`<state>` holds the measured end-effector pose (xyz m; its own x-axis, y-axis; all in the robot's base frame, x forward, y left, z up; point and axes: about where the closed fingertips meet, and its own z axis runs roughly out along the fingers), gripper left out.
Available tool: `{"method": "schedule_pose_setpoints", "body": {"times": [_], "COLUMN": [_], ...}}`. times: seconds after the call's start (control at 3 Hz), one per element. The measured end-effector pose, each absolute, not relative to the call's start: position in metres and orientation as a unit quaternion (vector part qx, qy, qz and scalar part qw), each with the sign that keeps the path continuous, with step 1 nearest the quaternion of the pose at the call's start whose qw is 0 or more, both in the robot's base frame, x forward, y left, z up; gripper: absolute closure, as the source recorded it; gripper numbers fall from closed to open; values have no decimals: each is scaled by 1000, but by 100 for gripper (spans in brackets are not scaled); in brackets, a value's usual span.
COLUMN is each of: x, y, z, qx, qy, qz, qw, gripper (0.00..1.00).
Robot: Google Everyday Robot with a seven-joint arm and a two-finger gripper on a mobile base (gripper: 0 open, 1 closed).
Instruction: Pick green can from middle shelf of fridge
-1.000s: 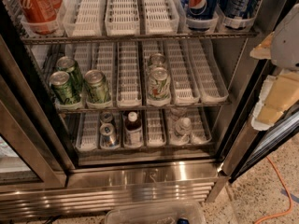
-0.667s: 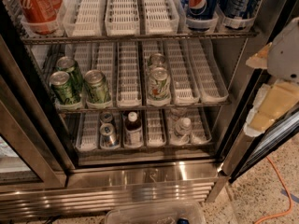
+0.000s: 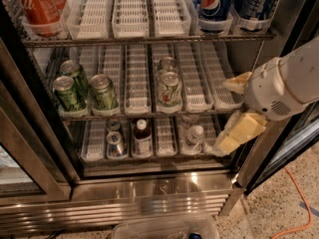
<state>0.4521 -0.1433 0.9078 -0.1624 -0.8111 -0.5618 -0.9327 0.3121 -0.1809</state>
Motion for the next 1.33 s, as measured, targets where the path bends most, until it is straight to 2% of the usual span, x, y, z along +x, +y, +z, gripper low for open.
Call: {"method": "schedule_pose_setpoints", "body": {"times": [0.33,1.0,1.33], "x": [459,450,437], "y": [-109,-111,-102], "z": [904,897,872], "qx": [-596,-595,-576], "qy": [724,729,737], "qz": [119,116,139], "qw": [326,319,325], "gripper": [0,0,0]}}
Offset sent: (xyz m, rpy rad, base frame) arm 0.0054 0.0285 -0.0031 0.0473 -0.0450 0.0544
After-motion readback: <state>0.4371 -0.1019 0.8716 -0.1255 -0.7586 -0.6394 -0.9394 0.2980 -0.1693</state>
